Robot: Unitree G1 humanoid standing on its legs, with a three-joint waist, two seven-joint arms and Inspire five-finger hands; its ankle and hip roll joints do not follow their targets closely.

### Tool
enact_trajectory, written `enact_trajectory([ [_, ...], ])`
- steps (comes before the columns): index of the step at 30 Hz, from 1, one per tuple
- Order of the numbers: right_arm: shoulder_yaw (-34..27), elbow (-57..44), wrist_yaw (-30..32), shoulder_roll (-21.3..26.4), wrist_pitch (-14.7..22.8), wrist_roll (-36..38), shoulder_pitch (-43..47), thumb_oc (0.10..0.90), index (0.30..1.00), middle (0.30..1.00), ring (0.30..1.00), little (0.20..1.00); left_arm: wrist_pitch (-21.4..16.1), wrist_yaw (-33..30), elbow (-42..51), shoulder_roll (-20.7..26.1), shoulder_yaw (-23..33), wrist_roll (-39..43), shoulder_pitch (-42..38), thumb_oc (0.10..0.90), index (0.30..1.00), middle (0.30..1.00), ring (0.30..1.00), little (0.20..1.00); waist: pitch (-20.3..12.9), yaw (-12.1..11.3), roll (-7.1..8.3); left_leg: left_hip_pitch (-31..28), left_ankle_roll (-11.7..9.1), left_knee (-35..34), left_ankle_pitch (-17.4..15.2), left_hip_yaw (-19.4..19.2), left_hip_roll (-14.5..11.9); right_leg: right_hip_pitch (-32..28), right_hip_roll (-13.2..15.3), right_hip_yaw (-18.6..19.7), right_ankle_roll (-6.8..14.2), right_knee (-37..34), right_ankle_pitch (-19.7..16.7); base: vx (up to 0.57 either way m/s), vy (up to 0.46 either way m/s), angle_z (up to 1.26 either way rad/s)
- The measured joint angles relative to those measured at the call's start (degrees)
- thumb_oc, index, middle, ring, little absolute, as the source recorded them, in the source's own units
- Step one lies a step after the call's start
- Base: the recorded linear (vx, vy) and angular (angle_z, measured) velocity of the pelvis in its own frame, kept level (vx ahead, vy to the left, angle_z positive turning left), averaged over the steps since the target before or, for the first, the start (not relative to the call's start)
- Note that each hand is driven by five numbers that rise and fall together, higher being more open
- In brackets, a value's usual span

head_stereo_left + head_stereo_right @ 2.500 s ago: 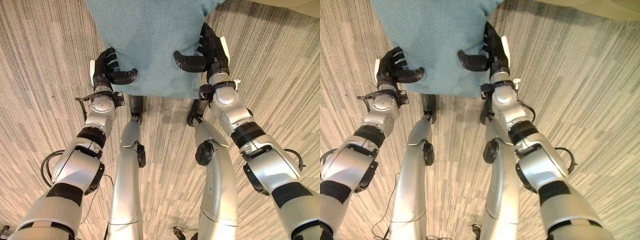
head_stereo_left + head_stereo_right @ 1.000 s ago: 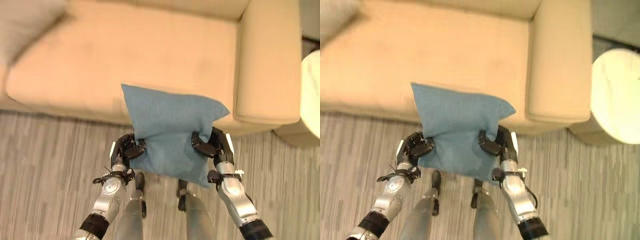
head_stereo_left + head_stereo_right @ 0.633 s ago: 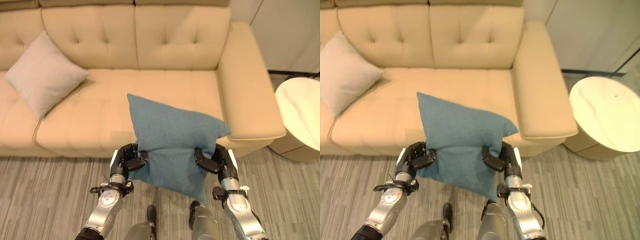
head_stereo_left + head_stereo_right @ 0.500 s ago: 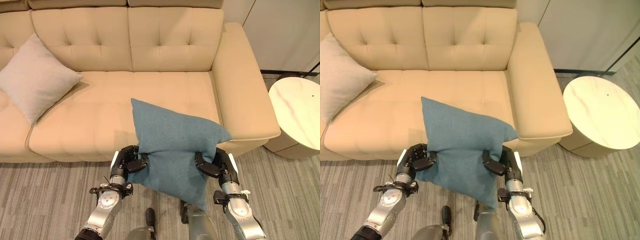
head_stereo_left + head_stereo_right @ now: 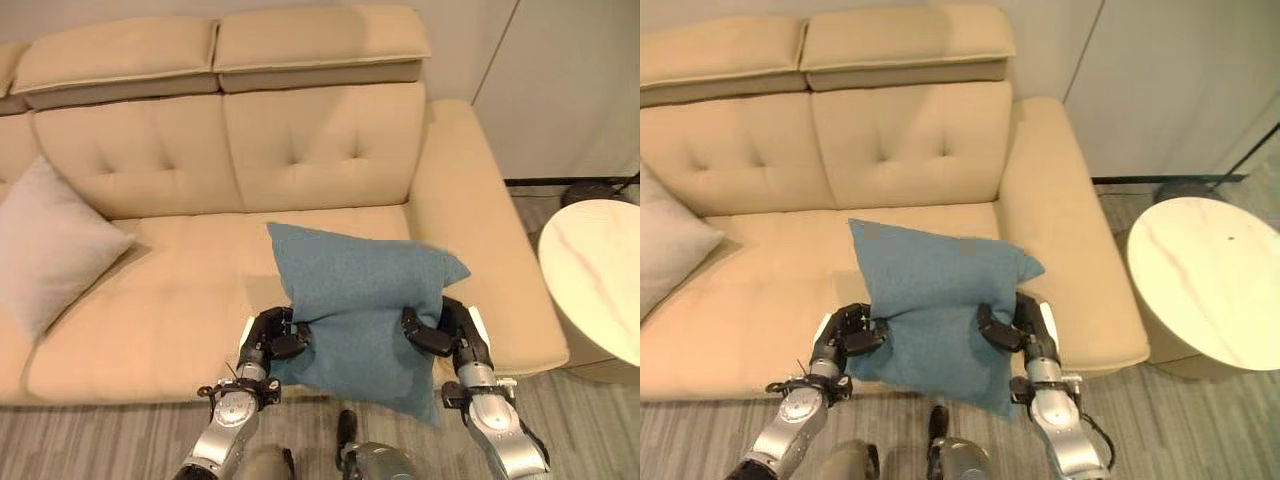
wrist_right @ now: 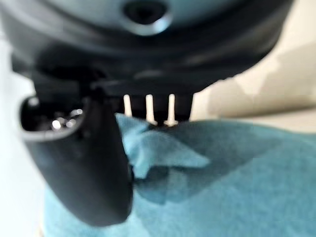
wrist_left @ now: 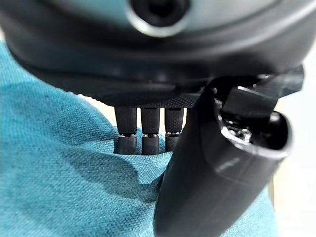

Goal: Pick up all the scattered cushions and arrange them neatly on the sofa.

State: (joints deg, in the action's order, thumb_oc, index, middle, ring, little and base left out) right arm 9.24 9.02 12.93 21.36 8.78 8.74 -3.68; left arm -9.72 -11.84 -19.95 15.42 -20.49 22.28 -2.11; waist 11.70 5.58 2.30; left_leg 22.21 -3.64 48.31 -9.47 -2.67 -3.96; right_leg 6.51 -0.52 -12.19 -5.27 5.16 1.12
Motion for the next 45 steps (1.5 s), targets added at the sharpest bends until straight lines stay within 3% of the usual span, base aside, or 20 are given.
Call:
enact_trajectory([
  [1, 0.0, 0.0, 0.1, 0.2, -0.1, 0.0, 0.5, 0.400, 0.300, 0.300, 0.300, 0.300, 0.0, -0.1, -0.1, -0.2, 0.4, 0.0, -0.2, 0.400, 0.300, 0.300, 0.300, 0.300, 0.3, -1.1, 0.72, 0.2, 1.0, -9.9, -0.6, 0.3, -0.4, -1.7, -0.3, 1.9, 0.5, -0.9, 0.2, 0.43, 0.265, -0.57],
  [2, 0.7, 0.0, 0.1, 0.3, -0.1, 0.0, 1.1, 0.400, 0.300, 0.300, 0.300, 0.300, 0.0, -0.4, -0.3, -0.2, 0.9, 0.0, -0.4, 0.400, 0.300, 0.300, 0.300, 0.300, 0.4, -2.0, 1.19, 0.2, 0.4, -21.5, 0.4, 2.1, -1.3, -2.9, -1.2, 3.3, 1.0, -1.8, 0.4, 0.31, 0.199, -1.03],
  [4, 2.4, 0.7, -0.1, 0.0, -0.1, -0.1, 1.4, 0.400, 0.300, 0.300, 0.300, 0.300, -0.1, -1.2, -1.8, 0.4, 1.4, 0.0, 0.2, 0.400, 0.300, 0.300, 0.300, 0.300, -0.4, -4.1, 1.89, -4.4, -1.2, -28.5, 4.6, 6.7, -1.9, -4.2, -1.4, 5.0, 1.0, -2.1, 0.5, 0.19, 0.129, -0.81],
  [6, 2.5, 0.7, 0.0, 0.1, -0.1, -0.2, 1.5, 0.400, 0.300, 0.300, 0.300, 0.300, 0.0, -1.5, -2.2, 0.2, 1.4, -0.1, -0.3, 0.400, 0.300, 0.300, 0.300, 0.300, -0.6, -3.2, 1.72, -5.8, -2.4, -33.1, 6.7, 8.3, -2.0, -4.7, -1.4, 5.3, 1.4, -2.4, 0.8, 0.25, 0.215, -0.04],
  [8, 2.6, 1.0, -0.3, 0.1, -1.0, -0.8, 1.6, 0.400, 0.300, 0.300, 0.300, 0.300, 0.0, -1.7, -2.5, -0.1, 1.4, 0.0, 0.1, 0.400, 0.300, 0.300, 0.300, 0.300, -0.5, -3.8, 1.41, -10.7, 0.0, -44.9, 14.2, 8.5, -2.3, -6.1, -1.3, 7.4, 2.8, -2.3, 1.6, 0.27, 0.252, -0.16],
  [9, 2.8, 1.0, -0.8, 0.0, -1.2, -1.3, 0.9, 0.400, 0.300, 0.300, 0.300, 0.300, 0.0, -1.8, -3.0, -0.1, 1.4, -0.1, 1.4, 0.400, 0.300, 0.300, 0.300, 0.300, -0.4, -3.6, 0.51, -15.8, 1.0, -49.6, 18.8, 8.1, -2.1, -8.9, -1.0, 7.4, 4.5, -2.4, 2.7, 0.23, 0.206, -0.09],
  [10, 2.9, 0.9, -1.0, 0.1, -1.2, -2.0, 0.3, 0.400, 0.300, 0.300, 0.300, 0.300, 0.0, -1.9, -3.6, -0.3, 1.2, -0.1, 1.7, 0.400, 0.300, 0.300, 0.300, 0.300, -0.2, -3.6, -0.08, -17.9, 1.2, -51.4, 18.9, 8.3, -2.0, -8.9, -0.5, 7.3, 5.9, 0.1, 3.5, 0.21, 0.180, -0.01],
  [11, 2.8, 0.7, -1.4, 0.3, -1.1, -2.8, 0.2, 0.400, 0.300, 0.300, 0.300, 0.300, 0.0, -2.4, -3.9, -1.1, 1.1, -0.2, 1.7, 0.400, 0.300, 0.300, 0.300, 0.300, 0.2, -3.6, -1.11, -19.0, 1.5, -52.3, 18.7, 9.0, -2.0, -7.6, 0.4, 7.1, 7.6, 0.6, 6.3, 0.18, 0.172, 0.04],
  [12, 2.9, 0.3, -1.7, 0.3, -1.0, -3.8, 0.3, 0.400, 0.300, 0.300, 0.300, 0.300, 0.0, -2.7, -3.9, -1.2, 1.3, -0.4, 1.7, 0.400, 0.300, 0.300, 0.300, 0.300, 0.2, -3.6, -1.37, -19.0, 1.5, -52.7, 18.7, 9.3, -1.0, -7.5, 2.2, 7.2, 8.4, -4.2, 6.0, 0.15, 0.166, 0.09],
  [14, 2.9, -0.4, -1.9, 0.7, -1.0, -5.7, 0.3, 0.400, 0.300, 0.300, 0.300, 0.300, 0.0, -2.5, -3.9, -0.7, 2.4, -0.6, 1.6, 0.400, 0.300, 0.300, 0.300, 0.300, 0.0, -4.4, -1.03, -19.0, 0.5, -53.1, 17.9, 9.6, 2.1, -7.7, 6.7, 7.5, 10.6, -9.8, -1.3, 0.10, 0.111, 0.33],
  [15, 2.8, -0.4, -2.0, 1.1, -1.1, -6.2, 0.4, 0.400, 0.300, 0.300, 0.300, 0.300, 0.0, -2.5, -3.8, -1.0, 2.5, -0.6, 1.7, 0.400, 0.300, 0.300, 0.300, 0.300, -0.4, -4.8, -1.74, -19.0, 0.4, -53.3, 16.2, 9.8, 2.7, -8.1, 7.8, 7.5, 11.0, -10.3, -2.4, 0.05, 0.070, 0.34],
  [18, 3.9, -0.5, -2.5, 1.6, -1.7, -8.3, 2.0, 0.400, 0.300, 0.300, 0.300, 0.300, -0.1, -2.6, -2.8, -0.4, 3.4, -0.6, 2.9, 0.400, 0.300, 0.300, 0.300, 0.300, -0.4, -8.2, -1.93, -18.3, 0.5, -53.3, 16.1, 9.7, 2.8, -7.7, 7.7, 7.2, 11.0, -10.4, -2.7, 0.02, 0.043, 0.15],
  [24, 3.9, -0.6, -2.4, 3.3, -2.0, -10.5, 7.4, 0.400, 0.300, 0.300, 0.300, 0.300, -0.1, -2.4, 1.0, -0.4, 3.7, -0.1, 5.1, 0.400, 0.300, 0.300, 0.300, 0.300, -0.2, -9.5, -1.25, -14.7, 0.5, -53.4, 16.1, 9.6, 2.3, -5.0, 7.0, 5.7, 10.7, -10.4, -3.0, -0.02, 0.008, 0.14],
  [28, 5.9, -0.4, -1.6, 6.2, -2.3, -11.3, 12.7, 0.400, 0.300, 0.300, 0.300, 0.300, -0.1, -3.0, 1.0, 0.8, 3.7, -0.3, 2.0, 0.400, 0.300, 0.300, 0.300, 0.300, -0.4, -9.6, -0.27, -10.7, 0.1, -53.4, 17.1, 9.6, 1.8, -1.0, 6.5, 5.5, 10.5, -10.4, -4.0, -0.14, 0.011, -0.02],
  [30, 10.6, 3.7, 0.3, 10.1, -2.5, -11.3, 20.8, 0.400, 0.300, 0.300, 0.300, 0.300, 0.0, -5.5, -0.9, 2.1, 2.5, -0.2, -3.5, 0.400, 0.300, 0.300, 0.300, 0.300, -0.4, -9.1, -0.27, -7.6, 0.0, -53.3, 18.3, 9.5, 1.7, 2.3, 6.4, 5.6, 10.5, -10.4, -5.1, -0.26, 0.028, -0.07],
  [31, 13.6, 8.4, 1.4, 12.1, -2.7, -11.3, 27.7, 0.400, 0.300, 0.300, 0.300, 0.300, -0.1, -7.3, -4.3, 4.5, -0.1, -0.4, -9.9, 0.400, 0.300, 0.300, 0.300, 0.300, -0.4, -9.0, -0.34, -5.1, -0.1, -53.1, 19.0, 9.4, 1.5, 4.8, 6.2, 5.8, 10.6, -10.3, -5.8, -0.16, 0.025, -0.08],
  [35, 18.4, 21.7, 4.6, 13.0, -4.7, -10.5, 46.3, 0.400, 0.300, 0.300, 0.300, 0.300, -0.1, -11.0, -15.1, 8.3, -4.6, -1.0, -31.8, 0.400, 0.300, 0.300, 0.300, 0.300, 0.1, -8.8, -0.89, 0.9, -0.1, -53.2, 21.1, 9.2, 1.4, 10.9, 6.1, 6.1, 10.7, -10.4, -8.1, -0.15, 0.051, -0.05],
  [38, 20.2, 26.7, 6.3, 13.2, -5.2, -9.8, 57.2, 0.400, 0.300, 0.300, 0.300, 0.300, 0.0, -12.6, -21.9, 11.6, -7.3, -1.0, -45.7, 0.400, 0.300, 0.300, 0.300, 0.300, 2.0, -8.2, -2.46, 3.5, -0.1, -53.3, 21.9, 9.1, 1.4, 13.7, 6.2, 6.2, 11.1, -10.4, -8.9, -0.07, 0.039, -0.05],
  [41, 21.9, 27.2, 10.5, 14.5, -5.1, -10.0, 64.7, 0.400, 0.300, 0.300, 0.300, 0.300, -0.7, -17.3, -22.4, 13.3, -5.6, -2.2, -54.7, 0.400, 0.300, 0.300, 0.300, 0.300, 4.1, -7.9, -3.54, 6.5, -0.2, -53.3, 22.3, 8.3, 1.5, 17.0, 6.3, 6.8, 10.8, -10.4, -9.6, -0.04, 0.032, -0.09],
  [45, 25.1, 28.6, 13.7, 16.9, -5.0, -12.1, 69.5, 0.400, 0.300, 0.300, 0.300, 0.300, -1.5, -21.2, -22.5, 13.5, -5.7, -4.7, -59.6, 0.400, 0.300, 0.300, 0.300, 0.300, 4.6, -7.7, -3.65, 8.8, -0.2, -53.3, 22.3, 7.8, 1.5, 19.4, 6.4, 6.8, 10.8, -10.4, -9.6, -0.01, 0.009, -0.01],
])
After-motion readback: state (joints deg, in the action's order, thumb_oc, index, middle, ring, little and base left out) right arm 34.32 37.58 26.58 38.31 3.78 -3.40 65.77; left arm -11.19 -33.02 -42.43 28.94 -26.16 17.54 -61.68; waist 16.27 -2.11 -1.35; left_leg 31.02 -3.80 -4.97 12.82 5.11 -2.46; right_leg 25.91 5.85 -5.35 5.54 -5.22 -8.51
